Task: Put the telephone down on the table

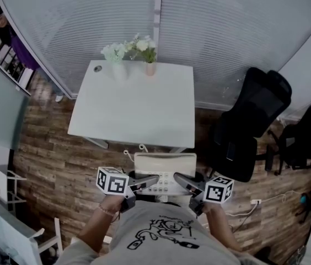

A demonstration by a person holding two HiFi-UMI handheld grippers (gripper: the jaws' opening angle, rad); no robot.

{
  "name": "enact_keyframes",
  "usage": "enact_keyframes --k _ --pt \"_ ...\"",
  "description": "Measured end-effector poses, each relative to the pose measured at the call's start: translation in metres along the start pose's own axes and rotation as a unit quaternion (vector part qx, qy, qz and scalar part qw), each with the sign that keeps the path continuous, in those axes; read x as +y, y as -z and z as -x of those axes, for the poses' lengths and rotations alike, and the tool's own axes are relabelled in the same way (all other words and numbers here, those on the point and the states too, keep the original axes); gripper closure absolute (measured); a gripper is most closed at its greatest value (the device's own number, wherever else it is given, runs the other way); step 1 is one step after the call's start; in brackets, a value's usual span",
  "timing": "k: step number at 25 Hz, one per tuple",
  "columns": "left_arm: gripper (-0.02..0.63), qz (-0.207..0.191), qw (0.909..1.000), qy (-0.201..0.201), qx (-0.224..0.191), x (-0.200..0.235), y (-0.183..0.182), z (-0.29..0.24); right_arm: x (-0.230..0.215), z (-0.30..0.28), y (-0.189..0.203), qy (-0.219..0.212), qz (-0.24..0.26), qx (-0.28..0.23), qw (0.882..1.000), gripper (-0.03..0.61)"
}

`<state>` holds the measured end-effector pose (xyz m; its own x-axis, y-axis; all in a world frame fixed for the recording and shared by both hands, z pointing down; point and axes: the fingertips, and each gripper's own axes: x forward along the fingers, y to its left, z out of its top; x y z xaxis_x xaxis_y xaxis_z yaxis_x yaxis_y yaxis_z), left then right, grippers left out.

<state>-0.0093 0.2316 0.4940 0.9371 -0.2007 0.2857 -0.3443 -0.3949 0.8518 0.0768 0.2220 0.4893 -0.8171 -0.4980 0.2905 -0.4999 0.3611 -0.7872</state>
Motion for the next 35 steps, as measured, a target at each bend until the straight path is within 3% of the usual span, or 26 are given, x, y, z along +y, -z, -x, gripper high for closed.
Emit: enact_keyframes --k 17,35 --pt "0.391 0.007 0.9998 0.012 0.01 0.064 -0.112 0.02 -0.019 -0.099 -0.081 0.015 -0.003 0.0 1.0 0.282" --pt "0.391 0.029 0.9993 0.013 0.017 0.102 -0.152 0.016 -0.039 -0.136 -0.11 0.026 -0.027 0.008 0.999 0.282"
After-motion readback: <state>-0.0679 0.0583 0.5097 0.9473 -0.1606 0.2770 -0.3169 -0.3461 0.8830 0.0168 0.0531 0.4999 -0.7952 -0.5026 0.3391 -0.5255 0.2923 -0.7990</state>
